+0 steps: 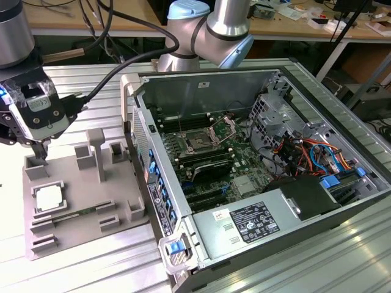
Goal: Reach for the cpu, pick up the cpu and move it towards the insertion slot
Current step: 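Reach for the cpu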
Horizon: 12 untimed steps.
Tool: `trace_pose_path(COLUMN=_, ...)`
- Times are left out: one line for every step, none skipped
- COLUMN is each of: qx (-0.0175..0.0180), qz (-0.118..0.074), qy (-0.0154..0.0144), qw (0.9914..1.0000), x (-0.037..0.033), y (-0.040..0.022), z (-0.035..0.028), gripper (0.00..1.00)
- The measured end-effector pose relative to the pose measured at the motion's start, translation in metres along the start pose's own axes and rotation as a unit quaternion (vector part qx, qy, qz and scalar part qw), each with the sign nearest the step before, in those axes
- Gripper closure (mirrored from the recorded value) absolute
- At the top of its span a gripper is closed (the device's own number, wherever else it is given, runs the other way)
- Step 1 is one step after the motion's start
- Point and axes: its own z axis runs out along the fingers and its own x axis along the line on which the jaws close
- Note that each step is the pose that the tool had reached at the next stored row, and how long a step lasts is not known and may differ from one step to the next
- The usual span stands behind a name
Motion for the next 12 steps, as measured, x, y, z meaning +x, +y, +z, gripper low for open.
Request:
trace_pose_path(qx=0.0, qz=0.0, qy=0.0, qw=1.0, x=0.0001, y=0.0, z=0.0002, gripper=0.89)
trace_pose_path(qx=0.0, qz=0.0, qy=0.0, qw=1.0, x=0.0002, y=0.0, z=0.0004, gripper=0.89)
trace_pose_path(qx=0.0, qz=0.0, qy=0.0, qw=1.0, x=0.0003, y=0.0, z=0.0006, gripper=0.89)
trace_pose_path(qx=0.0, qz=0.0, qy=0.0, qw=1.0, x=0.0004, y=0.0, z=0.0008, gripper=0.89)
trace_pose_path(qx=0.0, qz=0.0, qy=0.0, qw=1.0, x=0.0005, y=-0.0001, z=0.001, gripper=0.89)
trace_pose_path(qx=0.0, qz=0.0, qy=0.0, qw=1.0, x=0.0006, y=-0.0001, z=0.0012, gripper=0.89)
trace_pose_path(qx=0.0, qz=0.0, qy=0.0, qw=1.0, x=0.0007, y=-0.0001, z=0.0013, gripper=0.89)
trace_pose_path(qx=0.0, qz=0.0, qy=0.0, qw=1.0, x=0.0008, y=-0.0001, z=0.0015, gripper=0.89)
trace_pose_path(qx=0.0, qz=0.0, qy=0.0, qw=1.0, x=0.0009, y=-0.0001, z=0.0018, gripper=0.89)
trace_pose_path(qx=0.0, qz=0.0, qy=0.0, qw=1.0, x=0.0012, y=-0.0001, z=0.0021, gripper=0.89)
trace_pose_path(qx=0.0, qz=0.0, qy=0.0, qw=1.0, x=0.0013, y=-0.0002, z=0.0023, gripper=0.89)
trace_pose_path(qx=0.0, qz=0.0, qy=0.0, qw=1.0, x=0.0014, y=-0.0002, z=0.0025, gripper=0.89)
